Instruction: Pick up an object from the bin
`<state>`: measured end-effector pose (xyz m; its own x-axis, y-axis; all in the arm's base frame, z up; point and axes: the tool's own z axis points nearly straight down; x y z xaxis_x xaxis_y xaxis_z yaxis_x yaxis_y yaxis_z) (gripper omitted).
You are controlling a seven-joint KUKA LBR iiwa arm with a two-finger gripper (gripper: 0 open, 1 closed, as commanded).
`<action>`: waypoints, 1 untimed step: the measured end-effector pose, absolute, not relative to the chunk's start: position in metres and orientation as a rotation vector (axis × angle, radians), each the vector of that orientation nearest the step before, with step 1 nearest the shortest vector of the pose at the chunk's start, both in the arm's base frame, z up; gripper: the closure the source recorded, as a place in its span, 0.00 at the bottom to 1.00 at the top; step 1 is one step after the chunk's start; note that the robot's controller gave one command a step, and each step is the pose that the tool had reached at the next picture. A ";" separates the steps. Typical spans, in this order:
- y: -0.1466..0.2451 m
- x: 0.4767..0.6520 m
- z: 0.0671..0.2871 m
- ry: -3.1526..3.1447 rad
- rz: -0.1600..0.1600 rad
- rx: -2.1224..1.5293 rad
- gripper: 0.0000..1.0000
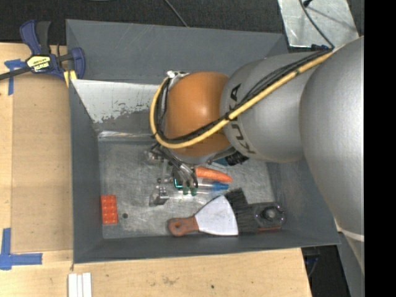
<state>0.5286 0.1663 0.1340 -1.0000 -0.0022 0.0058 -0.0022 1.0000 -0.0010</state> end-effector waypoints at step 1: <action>0.166 0.531 0.138 -3.143 -0.001 0.001 0.00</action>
Offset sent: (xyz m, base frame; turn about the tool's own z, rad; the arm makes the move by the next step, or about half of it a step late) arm 0.0348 -0.0507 0.1358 -0.0867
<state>0.5307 0.1660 0.1381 -1.0000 -0.0005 -0.0016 -0.0005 1.0000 0.0009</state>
